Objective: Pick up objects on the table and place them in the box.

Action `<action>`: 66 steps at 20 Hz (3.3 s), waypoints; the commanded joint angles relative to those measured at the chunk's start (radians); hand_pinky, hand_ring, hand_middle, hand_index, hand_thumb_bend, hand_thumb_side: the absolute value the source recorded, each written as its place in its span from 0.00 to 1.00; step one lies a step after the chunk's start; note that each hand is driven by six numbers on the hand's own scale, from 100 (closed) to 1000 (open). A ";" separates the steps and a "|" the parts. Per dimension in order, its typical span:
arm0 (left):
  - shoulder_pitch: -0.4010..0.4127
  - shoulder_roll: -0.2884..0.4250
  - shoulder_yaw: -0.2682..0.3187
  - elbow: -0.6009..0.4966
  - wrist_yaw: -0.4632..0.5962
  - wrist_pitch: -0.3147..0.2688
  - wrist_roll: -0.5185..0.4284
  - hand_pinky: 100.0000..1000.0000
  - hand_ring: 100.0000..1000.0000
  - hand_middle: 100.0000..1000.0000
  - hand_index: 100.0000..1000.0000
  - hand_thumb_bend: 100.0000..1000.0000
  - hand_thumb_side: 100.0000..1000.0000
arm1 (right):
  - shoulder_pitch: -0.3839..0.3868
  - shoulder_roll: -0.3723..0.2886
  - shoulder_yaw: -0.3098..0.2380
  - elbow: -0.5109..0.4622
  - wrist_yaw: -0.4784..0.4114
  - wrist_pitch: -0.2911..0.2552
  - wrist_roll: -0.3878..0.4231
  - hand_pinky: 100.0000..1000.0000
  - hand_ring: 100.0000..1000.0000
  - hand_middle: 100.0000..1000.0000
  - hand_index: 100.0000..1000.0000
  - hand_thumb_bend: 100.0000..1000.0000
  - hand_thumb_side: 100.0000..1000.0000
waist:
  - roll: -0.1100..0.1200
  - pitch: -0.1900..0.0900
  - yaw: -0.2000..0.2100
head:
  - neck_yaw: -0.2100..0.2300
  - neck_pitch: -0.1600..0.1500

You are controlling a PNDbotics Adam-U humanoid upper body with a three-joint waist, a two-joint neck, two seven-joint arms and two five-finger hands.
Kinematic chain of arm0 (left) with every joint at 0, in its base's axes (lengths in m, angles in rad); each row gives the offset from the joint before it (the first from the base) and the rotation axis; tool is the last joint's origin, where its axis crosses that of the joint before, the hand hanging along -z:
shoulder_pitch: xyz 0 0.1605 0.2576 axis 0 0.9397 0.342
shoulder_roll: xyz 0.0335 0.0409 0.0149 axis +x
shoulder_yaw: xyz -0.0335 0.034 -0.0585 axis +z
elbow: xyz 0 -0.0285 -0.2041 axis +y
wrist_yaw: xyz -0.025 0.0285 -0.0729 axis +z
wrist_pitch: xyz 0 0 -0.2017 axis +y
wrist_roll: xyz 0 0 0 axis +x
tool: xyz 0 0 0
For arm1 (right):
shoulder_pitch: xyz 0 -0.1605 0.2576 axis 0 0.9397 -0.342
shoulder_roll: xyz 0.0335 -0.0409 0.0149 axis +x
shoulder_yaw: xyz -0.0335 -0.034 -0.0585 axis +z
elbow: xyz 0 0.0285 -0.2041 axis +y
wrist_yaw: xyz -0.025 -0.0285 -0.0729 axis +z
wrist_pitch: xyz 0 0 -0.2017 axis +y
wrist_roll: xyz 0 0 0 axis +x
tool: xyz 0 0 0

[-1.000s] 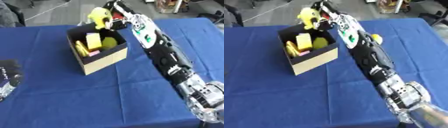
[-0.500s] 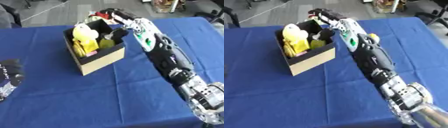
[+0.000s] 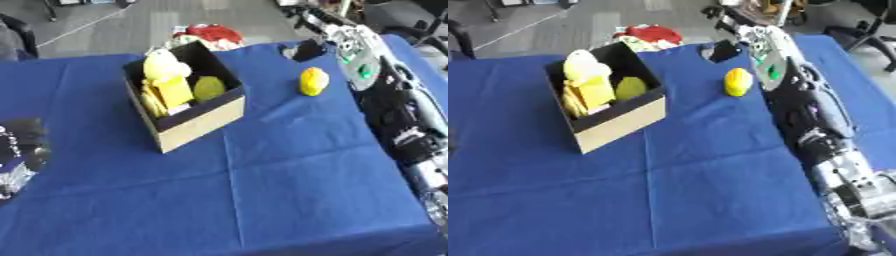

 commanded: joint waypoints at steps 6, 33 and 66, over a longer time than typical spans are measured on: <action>-0.005 0.022 0.009 -0.003 0.001 -0.002 0.003 0.68 0.63 0.62 0.79 0.53 0.49 | -0.012 -0.028 -0.010 0.113 0.027 0.108 0.057 0.86 0.81 0.85 0.93 0.29 0.17 | 0.004 -0.031 0.000 | -0.002 0.000; -0.008 0.011 0.003 -0.007 0.007 -0.003 -0.003 0.68 0.63 0.62 0.79 0.53 0.49 | -0.096 0.110 0.170 -0.140 -0.133 -0.076 -0.076 0.74 0.55 0.42 0.47 0.01 0.00 | 0.002 -0.023 0.029 | -0.010 0.009; -0.014 -0.037 0.030 -0.015 0.043 -0.020 0.144 0.68 0.64 0.63 0.78 0.51 0.45 | 0.779 0.195 0.037 -0.928 -0.725 -0.100 -0.405 0.77 0.63 0.68 0.79 0.00 0.14 | -0.025 0.016 -0.031 | 0.188 0.013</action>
